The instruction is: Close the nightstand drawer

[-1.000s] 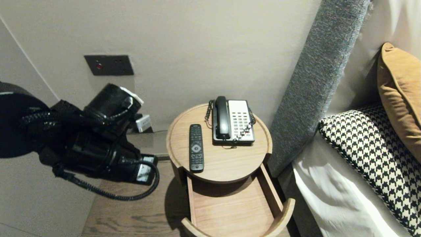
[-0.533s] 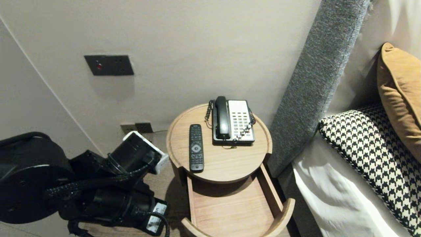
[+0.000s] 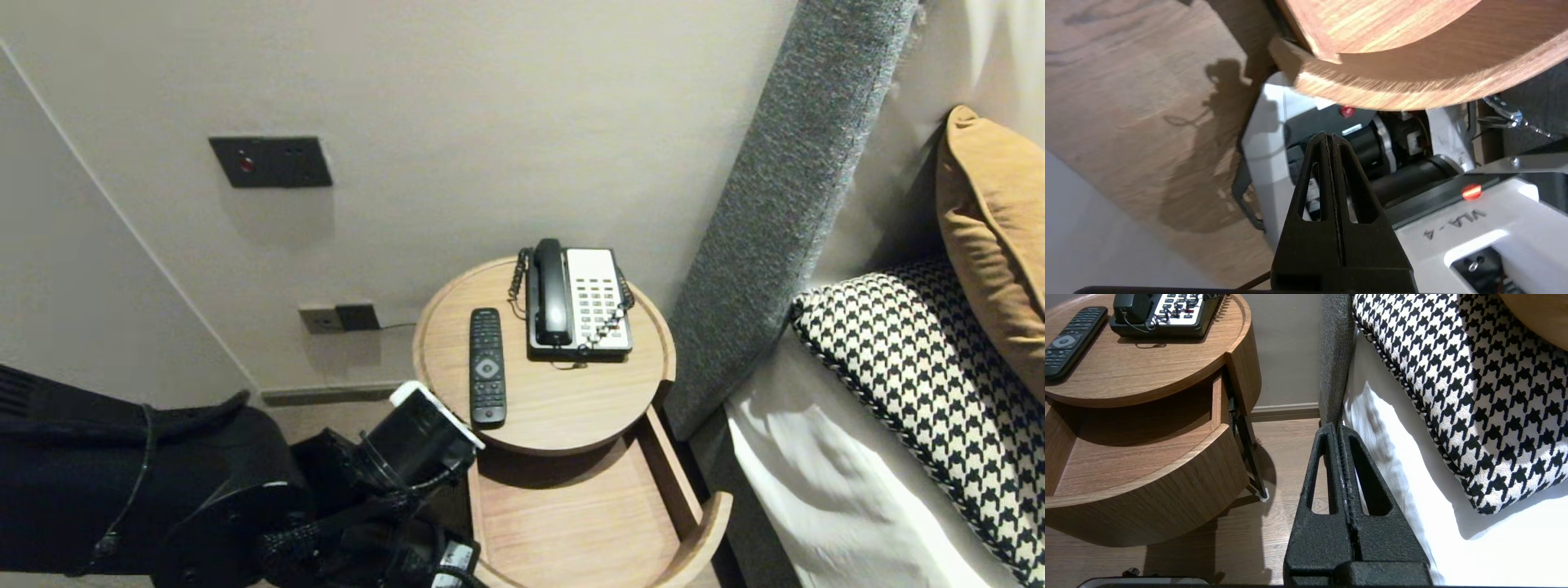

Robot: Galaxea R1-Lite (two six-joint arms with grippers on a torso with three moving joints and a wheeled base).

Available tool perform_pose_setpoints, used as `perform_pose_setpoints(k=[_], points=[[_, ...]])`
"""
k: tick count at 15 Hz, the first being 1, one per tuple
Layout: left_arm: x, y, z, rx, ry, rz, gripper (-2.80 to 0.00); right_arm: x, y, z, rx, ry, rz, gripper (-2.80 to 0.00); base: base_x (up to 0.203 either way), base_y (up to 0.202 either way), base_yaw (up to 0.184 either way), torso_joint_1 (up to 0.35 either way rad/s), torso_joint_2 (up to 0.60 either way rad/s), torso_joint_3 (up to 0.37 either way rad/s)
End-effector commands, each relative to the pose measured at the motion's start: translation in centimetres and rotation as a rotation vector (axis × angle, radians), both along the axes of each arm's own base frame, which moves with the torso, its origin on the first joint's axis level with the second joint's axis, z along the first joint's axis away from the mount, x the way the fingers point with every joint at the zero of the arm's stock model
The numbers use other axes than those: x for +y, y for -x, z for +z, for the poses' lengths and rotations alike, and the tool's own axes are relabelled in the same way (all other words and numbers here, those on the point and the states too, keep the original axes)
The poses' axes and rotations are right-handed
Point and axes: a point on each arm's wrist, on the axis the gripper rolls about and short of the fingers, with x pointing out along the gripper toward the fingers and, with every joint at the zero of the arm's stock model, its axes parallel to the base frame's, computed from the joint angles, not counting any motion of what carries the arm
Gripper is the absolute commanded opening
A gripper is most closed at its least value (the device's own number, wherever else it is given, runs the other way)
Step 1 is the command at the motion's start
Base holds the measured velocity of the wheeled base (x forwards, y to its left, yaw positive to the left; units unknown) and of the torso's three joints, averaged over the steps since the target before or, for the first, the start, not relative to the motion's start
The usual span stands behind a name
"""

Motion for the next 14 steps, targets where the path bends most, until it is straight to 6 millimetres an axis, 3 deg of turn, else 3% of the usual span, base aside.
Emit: perform_pose_setpoints(k=[1,4,14], points=[[-0.8,0.1,-1.5,0.035,-0.036,-0.008,-2.8,0.0,0.0,0.0,0.001,0.0,0.0,-2.8,0.0,0.0,0.0,0.0,0.0,0.0],[-1.7,0.2,-2.7,0.053,-0.038,-0.001,-2.8,0.0,0.0,0.0,0.001,0.001,0.0,-2.8,0.0,0.0,0.0,0.0,0.0,0.0],[-3.3,0.3,-3.9,0.056,-0.043,-0.015,-2.8,0.0,0.0,0.0,0.001,0.0,0.0,-2.8,0.0,0.0,0.0,0.0,0.0,0.0]])
